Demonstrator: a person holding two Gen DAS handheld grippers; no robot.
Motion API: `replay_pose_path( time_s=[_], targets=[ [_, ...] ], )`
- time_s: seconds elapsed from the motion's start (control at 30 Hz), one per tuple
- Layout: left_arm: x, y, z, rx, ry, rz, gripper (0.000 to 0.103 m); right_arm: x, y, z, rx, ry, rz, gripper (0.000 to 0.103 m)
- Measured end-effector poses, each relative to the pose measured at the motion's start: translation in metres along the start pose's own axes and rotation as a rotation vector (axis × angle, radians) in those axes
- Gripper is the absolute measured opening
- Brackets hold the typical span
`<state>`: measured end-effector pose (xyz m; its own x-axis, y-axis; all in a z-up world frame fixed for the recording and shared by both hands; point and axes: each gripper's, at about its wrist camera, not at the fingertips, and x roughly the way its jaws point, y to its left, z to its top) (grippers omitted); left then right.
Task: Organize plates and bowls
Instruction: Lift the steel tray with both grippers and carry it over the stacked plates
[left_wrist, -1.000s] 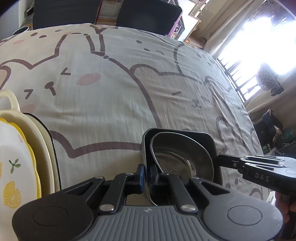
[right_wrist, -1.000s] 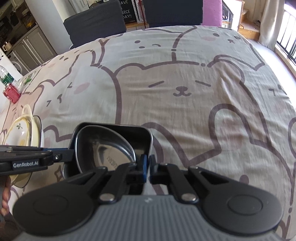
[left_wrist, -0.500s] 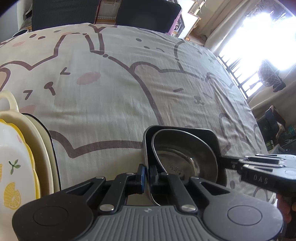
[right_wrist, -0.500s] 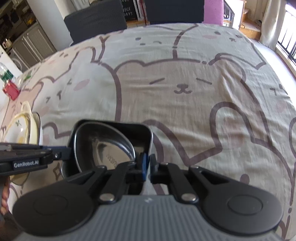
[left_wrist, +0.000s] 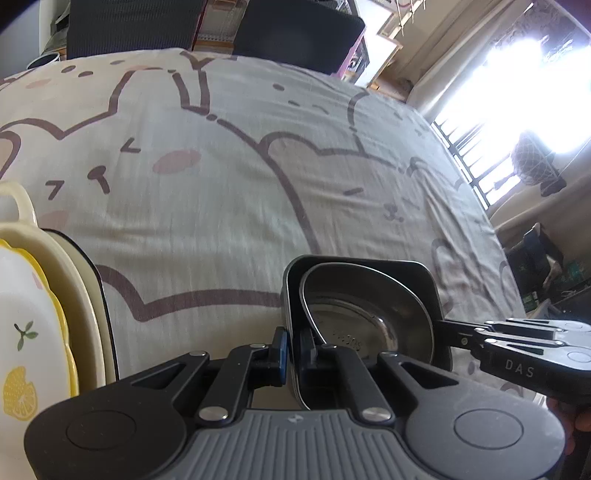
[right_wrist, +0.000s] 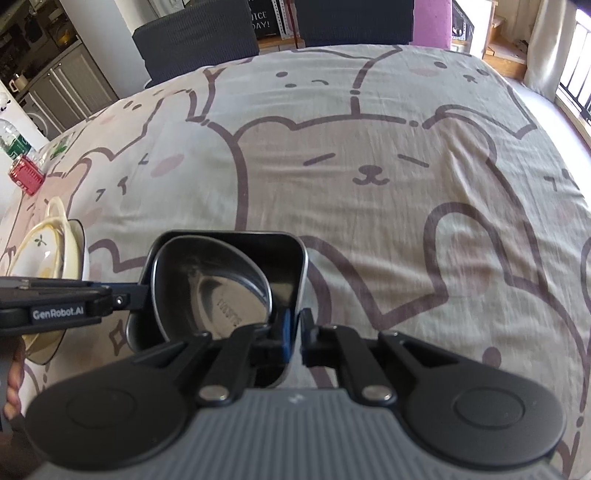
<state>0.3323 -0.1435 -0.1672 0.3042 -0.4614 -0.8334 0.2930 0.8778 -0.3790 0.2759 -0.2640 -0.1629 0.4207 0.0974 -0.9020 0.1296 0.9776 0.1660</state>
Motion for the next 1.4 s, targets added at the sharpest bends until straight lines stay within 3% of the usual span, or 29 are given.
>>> replay_pose_path(
  time_s=[0.27, 0.73, 0.93, 1.4],
  targets=[
    [-0.035, 0.0, 0.008, -0.006, -0.1, -0.059, 0.007, -0.026, -0.006, 0.0, 0.047, -0.111, 0.049, 0.006],
    [-0.124, 0.038, 0.006, -0.115, -0.308, -0.172, 0.007, -0.077, 0.015, 0.008, 0.11, -0.325, 0.273, 0.006],
    [-0.149, 0.065, -0.003, -0.163, -0.349, -0.147, 0.007, -0.075, 0.036, 0.015, 0.109, -0.346, 0.348, 0.007],
    [-0.202, 0.145, -0.031, -0.276, -0.402, -0.023, 0.007, -0.045, 0.131, 0.028, -0.019, -0.285, 0.431, 0.007]
  ],
)
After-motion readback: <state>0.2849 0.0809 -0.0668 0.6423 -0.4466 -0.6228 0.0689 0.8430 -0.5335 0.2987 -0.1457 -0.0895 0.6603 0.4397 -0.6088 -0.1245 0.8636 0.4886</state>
